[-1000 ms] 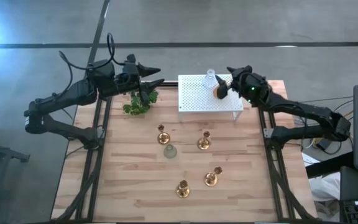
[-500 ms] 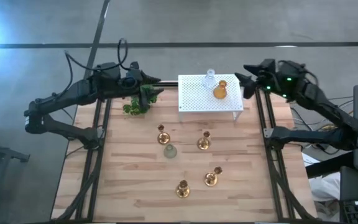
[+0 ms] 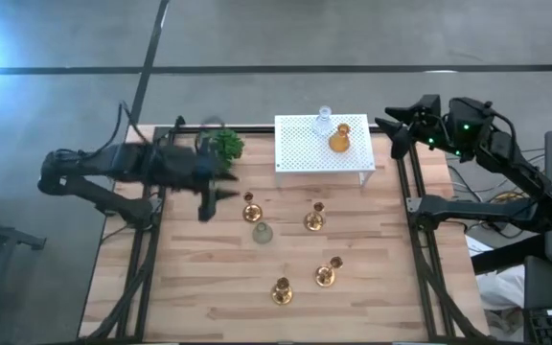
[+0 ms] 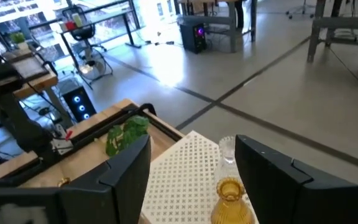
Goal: Pick & Place candle stick holders
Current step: Put the green glass candle holder on the shelf
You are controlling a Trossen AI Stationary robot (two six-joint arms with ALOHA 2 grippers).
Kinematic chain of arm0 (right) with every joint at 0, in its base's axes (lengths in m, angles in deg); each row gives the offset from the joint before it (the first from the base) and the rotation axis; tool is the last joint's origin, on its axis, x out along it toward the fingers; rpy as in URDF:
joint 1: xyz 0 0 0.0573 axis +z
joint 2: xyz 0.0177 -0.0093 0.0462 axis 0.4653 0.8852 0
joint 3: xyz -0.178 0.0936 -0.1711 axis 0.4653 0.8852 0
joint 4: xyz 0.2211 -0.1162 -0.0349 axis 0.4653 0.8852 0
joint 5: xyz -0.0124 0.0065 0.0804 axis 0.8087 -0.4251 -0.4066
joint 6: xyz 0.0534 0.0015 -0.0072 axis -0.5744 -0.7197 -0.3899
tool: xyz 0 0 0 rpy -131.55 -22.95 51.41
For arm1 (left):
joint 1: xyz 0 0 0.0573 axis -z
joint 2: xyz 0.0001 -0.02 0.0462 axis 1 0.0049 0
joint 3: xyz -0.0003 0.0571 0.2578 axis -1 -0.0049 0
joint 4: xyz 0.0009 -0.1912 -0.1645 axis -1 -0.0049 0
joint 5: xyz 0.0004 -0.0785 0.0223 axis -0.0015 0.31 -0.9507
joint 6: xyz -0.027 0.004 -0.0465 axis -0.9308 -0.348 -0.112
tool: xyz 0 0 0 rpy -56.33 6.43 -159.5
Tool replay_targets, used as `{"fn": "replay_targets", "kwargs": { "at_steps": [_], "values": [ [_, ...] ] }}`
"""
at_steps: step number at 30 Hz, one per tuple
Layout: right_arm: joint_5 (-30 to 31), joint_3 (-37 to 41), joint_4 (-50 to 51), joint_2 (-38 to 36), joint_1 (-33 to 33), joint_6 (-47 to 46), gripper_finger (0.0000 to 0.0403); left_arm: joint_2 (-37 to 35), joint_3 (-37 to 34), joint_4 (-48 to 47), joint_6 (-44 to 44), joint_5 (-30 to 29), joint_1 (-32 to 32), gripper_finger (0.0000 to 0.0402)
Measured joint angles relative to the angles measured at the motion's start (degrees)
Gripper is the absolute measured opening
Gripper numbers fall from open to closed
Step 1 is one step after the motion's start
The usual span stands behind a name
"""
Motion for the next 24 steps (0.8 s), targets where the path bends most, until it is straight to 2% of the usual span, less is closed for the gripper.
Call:
{"fn": "replay_targets", "kwargs": {
  "at_steps": [4,9,16,24],
  "values": [
    [0.0,0.59,-0.03,1.27,0.0,0.07,0.0224,2.23,-0.48,-5.24,-0.24,-5.87,8.55,0.0186],
    [0.0,0.7,-0.04,3.14,0.0,0.68,0.0224,5.62,-0.9,-8.83,-2.68,-6.31,14.15,0.0186],
    [-0.07,0.7,0.22,4.53,0.0,1.0,0.0224,10.72,-0.92,-11.6,-2.87,-2.38,14.6,0.0186],
    [-0.04,1.09,0.36,4.4,-0.02,2.39,0.0224,17.78,-0.94,-10.97,4.66,-2.5,14.02,0.0186]
  ]
}}
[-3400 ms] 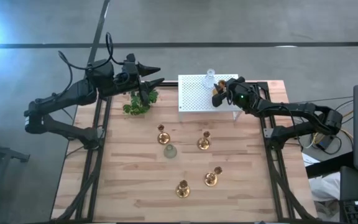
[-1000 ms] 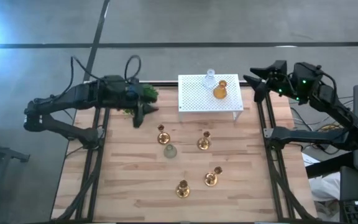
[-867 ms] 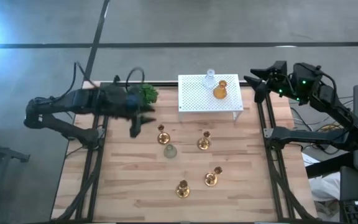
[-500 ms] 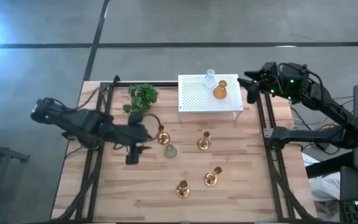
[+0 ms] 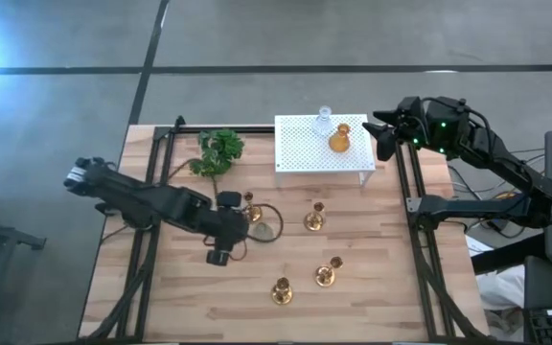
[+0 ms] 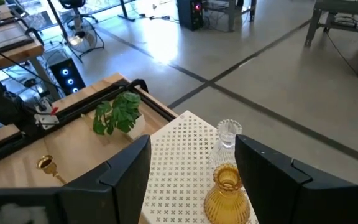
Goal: Pick & Place candle stick holders
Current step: Put the green glass candle holder on the shelf
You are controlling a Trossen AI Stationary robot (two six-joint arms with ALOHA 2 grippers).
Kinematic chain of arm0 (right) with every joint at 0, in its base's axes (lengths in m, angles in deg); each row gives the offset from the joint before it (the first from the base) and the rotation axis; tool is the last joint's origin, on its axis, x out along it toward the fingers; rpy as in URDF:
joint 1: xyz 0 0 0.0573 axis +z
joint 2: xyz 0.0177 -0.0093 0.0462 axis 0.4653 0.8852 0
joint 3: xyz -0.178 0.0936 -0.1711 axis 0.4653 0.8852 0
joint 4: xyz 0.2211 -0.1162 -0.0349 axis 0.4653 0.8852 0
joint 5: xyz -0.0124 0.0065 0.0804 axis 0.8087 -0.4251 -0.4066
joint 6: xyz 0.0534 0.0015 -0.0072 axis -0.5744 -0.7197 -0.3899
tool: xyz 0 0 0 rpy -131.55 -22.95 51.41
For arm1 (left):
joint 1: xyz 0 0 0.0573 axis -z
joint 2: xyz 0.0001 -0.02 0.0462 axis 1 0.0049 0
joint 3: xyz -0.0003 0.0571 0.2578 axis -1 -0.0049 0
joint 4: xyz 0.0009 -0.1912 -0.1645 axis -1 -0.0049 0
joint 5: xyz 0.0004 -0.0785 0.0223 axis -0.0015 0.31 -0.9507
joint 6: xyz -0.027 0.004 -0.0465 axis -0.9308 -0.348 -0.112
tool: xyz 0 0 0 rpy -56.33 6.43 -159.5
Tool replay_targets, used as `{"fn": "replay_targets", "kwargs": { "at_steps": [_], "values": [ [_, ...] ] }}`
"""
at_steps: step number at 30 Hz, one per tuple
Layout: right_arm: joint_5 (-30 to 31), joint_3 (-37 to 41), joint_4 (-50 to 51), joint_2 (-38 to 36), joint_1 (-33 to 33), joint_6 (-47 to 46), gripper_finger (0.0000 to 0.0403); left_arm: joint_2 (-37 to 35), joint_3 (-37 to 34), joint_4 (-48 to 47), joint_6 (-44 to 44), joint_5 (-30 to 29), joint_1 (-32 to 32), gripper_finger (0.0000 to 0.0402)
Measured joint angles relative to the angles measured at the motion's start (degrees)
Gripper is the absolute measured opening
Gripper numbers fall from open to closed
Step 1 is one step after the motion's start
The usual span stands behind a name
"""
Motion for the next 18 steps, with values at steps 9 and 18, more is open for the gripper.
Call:
{"fn": "replay_targets", "kwargs": {
  "at_steps": [9,18],
  "values": [
    [0.0,0.15,0.04,-0.24,0.0,0.1,0.0224,7.34,-0.04,2.17,7.69,2.21,-3.41,0.0186],
    [0.02,0.15,0.0,-1.62,0.0,-0.27,0.0224,10.25,-0.05,4.99,12.15,5.0,-6.65,0.0186]
  ]
}}
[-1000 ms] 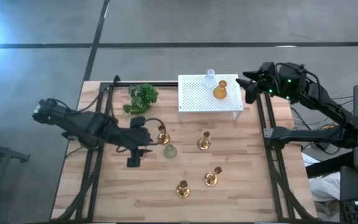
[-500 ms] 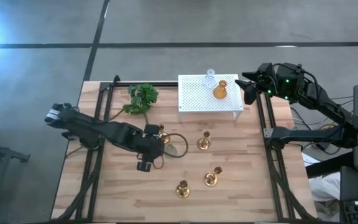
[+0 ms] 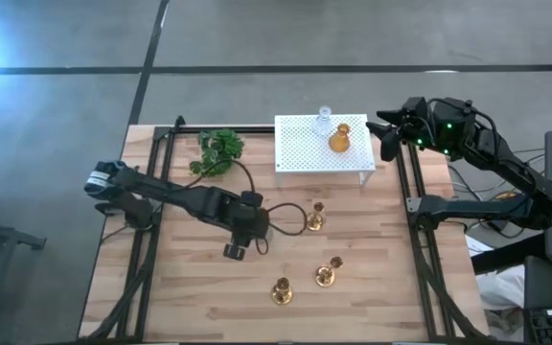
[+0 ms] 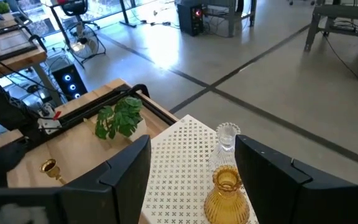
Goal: Pick & Place candle stick holders
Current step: Put the green glass candle holder on the shelf
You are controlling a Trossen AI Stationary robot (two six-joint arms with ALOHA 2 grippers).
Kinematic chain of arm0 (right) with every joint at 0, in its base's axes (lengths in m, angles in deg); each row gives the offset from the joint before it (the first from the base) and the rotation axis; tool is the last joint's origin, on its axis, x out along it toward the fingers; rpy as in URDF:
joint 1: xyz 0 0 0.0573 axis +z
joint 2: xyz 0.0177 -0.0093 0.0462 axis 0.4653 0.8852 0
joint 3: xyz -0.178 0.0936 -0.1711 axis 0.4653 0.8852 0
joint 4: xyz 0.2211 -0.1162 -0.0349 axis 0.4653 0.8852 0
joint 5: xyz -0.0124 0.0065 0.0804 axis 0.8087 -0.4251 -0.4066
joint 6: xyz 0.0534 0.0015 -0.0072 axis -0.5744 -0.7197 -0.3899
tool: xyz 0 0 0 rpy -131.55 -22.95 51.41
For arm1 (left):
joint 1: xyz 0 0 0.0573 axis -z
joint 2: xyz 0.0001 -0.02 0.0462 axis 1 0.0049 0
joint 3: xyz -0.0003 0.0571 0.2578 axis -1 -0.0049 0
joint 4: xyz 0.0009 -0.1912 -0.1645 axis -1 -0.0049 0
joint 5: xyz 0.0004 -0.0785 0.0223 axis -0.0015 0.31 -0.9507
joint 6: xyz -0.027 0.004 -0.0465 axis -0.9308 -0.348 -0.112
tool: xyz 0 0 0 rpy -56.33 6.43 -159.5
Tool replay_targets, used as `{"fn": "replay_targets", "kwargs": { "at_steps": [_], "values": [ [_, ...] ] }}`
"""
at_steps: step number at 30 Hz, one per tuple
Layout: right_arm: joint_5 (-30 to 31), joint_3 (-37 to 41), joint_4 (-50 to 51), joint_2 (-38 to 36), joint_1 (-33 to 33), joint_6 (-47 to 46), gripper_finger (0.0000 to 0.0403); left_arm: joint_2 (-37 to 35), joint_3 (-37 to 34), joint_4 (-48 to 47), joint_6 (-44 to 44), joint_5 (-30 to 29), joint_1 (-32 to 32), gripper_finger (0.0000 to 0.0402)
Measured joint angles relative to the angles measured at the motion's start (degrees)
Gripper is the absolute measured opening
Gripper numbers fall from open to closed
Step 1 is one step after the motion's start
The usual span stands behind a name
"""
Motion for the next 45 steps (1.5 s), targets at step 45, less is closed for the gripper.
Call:
{"fn": "replay_targets", "kwargs": {
  "at_steps": [45],
  "values": [
    [0.14,0.0,-0.12,-0.65,0.0,-0.66,0.0224,-0.05,-15.76,22.3,2.48,2.06,-3.4,0.0186]
  ]
}}
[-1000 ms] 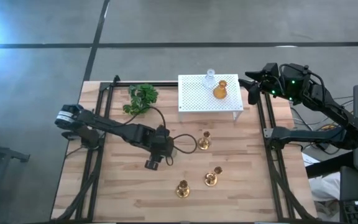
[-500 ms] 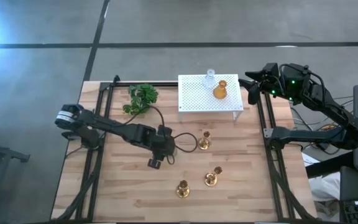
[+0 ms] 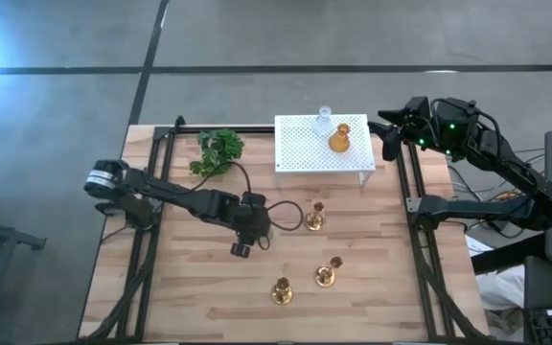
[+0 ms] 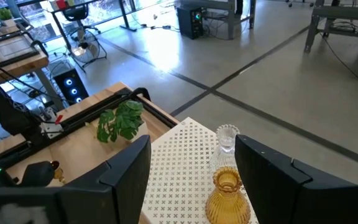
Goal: Pick & Place candle stick holders
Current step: Put the green glass candle holder on the shelf
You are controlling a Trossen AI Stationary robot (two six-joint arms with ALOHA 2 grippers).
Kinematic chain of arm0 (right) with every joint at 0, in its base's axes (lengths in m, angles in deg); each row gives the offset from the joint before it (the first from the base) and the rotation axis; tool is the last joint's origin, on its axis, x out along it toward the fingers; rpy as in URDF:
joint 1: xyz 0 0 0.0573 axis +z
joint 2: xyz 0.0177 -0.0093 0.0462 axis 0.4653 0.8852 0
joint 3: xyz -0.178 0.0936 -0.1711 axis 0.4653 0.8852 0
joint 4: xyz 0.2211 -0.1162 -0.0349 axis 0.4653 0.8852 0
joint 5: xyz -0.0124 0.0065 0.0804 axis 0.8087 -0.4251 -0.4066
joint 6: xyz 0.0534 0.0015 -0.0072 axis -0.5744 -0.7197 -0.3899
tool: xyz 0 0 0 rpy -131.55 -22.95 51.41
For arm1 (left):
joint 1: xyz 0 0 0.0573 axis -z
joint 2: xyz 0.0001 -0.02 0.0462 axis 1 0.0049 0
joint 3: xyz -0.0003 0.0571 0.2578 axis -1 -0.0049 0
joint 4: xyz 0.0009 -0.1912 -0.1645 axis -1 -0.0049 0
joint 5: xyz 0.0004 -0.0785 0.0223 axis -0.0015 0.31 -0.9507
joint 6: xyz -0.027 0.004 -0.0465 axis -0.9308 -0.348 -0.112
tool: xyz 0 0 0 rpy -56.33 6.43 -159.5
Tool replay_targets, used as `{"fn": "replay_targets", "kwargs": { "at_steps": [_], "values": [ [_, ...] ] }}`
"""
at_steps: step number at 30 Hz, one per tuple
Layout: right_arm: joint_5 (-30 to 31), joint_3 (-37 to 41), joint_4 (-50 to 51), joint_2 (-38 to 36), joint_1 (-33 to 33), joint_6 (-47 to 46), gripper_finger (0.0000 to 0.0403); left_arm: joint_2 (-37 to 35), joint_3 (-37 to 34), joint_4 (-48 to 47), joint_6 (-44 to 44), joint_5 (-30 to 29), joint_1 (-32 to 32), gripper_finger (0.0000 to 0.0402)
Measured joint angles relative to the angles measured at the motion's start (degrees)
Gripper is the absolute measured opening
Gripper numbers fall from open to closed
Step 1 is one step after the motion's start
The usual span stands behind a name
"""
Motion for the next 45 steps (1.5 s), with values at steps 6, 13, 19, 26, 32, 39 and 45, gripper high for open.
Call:
{"fn": "replay_targets", "kwargs": {
  "at_steps": [6,13,19,26,32,39,45],
  "values": [
    [-0.01,0.0,-0.02,0.0,-0.01,0.0,0.0224,-0.04,-0.87,0.29,-0.81,1.21,0.0,0.0186],
    [-0.01,0.0,-0.22,0.0,0.0,-0.02,0.0224,1.03,-0.93,0.61,-0.89,1.61,-0.02,0.0186],
    [-0.02,0.0,-0.22,0.0,0.0,-0.01,0.0224,2.79,-0.97,0.39,-0.89,2.25,-0.04,0.0186],
    [-0.03,0.0,-0.22,0.0,0.01,0.0,0.0224,2.95,-0.99,0.39,-1.32,2.43,-0.04,0.0169],
    [-0.03,0.0,-0.22,0.0,-0.01,0.02,0.0224,2.97,-1.04,0.37,-1.14,2.45,-0.02,0.0098],
    [-0.05,0.0,-0.22,-0.02,-0.01,0.2,0.0224,3.02,-1.08,0.48,-0.95,0.23,0.04,0.0021],
    [-0.03,0.0,-0.3,-0.02,0.01,0.2,0.0224,3.02,-1.08,0.5,-0.9,-0.29,0.07,0.0021]
  ]
}}
